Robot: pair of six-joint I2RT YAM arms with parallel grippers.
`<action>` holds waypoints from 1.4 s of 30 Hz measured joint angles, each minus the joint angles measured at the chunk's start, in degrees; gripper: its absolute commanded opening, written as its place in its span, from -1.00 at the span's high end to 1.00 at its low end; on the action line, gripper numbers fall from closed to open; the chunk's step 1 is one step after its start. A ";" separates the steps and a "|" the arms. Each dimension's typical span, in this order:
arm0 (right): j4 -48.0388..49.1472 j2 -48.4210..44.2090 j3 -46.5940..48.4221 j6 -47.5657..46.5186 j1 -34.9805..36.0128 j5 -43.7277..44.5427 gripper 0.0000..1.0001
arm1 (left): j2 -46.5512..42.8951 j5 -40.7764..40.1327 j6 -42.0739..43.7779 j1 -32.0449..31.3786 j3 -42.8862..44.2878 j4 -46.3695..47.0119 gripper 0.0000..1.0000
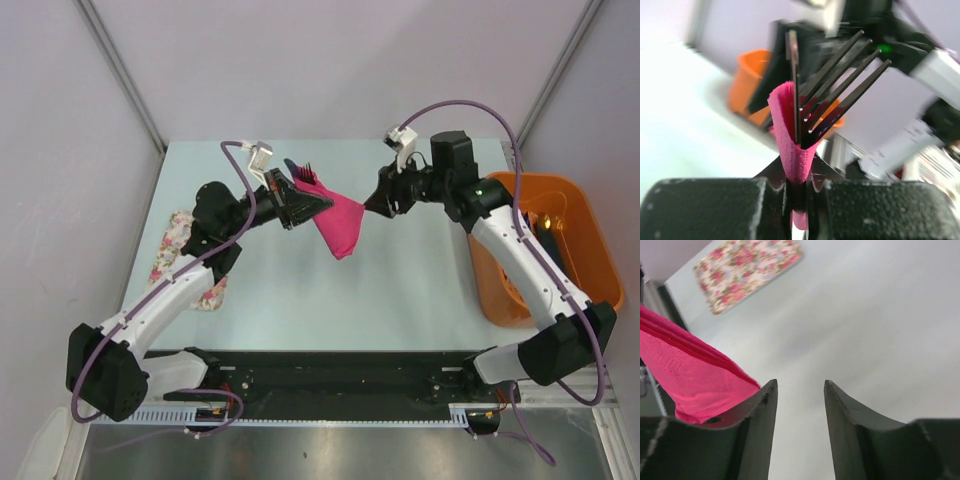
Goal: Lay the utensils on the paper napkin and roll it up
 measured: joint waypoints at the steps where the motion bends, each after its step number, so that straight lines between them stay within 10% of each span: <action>1: -0.02 -0.31 0.20 0.48 -0.85 1.68 -0.24 | -0.24 -2.16 0.74 0.04 0.13 -2.01 1.00; 11: 1.33 -6.23 0.24 0.09 9.79 10.27 -0.37 | 0.24 -15.65 2.56 0.04 2.10 -14.97 1.00; 25: 8.52 -0.72 -1.01 -0.15 15.52 9.51 -0.41 | 0.44 -14.47 0.26 -0.11 2.47 -12.09 1.00; 42: 13.14 -3.02 -3.43 5.16 12.98 -4.83 0.25 | 0.66 -1.31 -4.94 -0.09 0.81 5.33 1.00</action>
